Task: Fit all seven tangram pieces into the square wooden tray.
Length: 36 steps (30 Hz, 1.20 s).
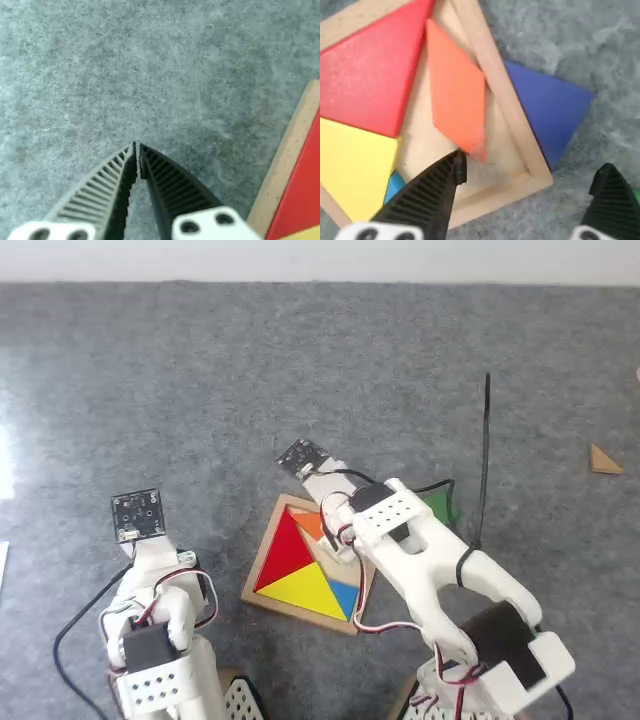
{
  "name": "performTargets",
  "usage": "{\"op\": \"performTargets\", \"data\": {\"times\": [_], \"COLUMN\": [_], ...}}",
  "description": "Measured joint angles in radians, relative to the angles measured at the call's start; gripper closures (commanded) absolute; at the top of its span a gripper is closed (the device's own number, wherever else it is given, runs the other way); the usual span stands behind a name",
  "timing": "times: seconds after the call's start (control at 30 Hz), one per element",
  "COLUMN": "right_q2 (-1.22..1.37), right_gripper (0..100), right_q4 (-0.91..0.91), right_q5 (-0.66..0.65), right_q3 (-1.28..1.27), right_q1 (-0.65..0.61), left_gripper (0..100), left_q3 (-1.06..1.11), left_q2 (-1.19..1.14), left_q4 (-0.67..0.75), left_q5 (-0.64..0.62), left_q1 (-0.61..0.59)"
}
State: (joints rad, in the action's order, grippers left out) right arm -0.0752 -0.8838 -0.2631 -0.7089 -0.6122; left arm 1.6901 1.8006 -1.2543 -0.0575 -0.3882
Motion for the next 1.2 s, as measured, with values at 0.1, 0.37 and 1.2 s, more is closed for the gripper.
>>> {"op": "performTargets", "data": {"times": [0.1, 0.37, 1.2], "right_q2": [0.000, 0.000, -0.135], "right_gripper": [61.5, 61.5, 61.5], "right_q4": [-0.018, -0.071, -0.077], "right_q5": [0.000, 0.000, -0.012], "right_q3": [0.034, 0.083, -0.006], "right_q1": [0.044, 0.071, 0.015], "left_gripper": [99, 99, 99], "left_q3": [0.000, 0.000, 0.000], "left_q2": [0.000, 0.000, 0.000], "left_q4": [0.000, 0.000, 0.000], "left_q5": [0.000, 0.000, 0.000], "left_q1": [0.000, 0.000, 0.000]}}
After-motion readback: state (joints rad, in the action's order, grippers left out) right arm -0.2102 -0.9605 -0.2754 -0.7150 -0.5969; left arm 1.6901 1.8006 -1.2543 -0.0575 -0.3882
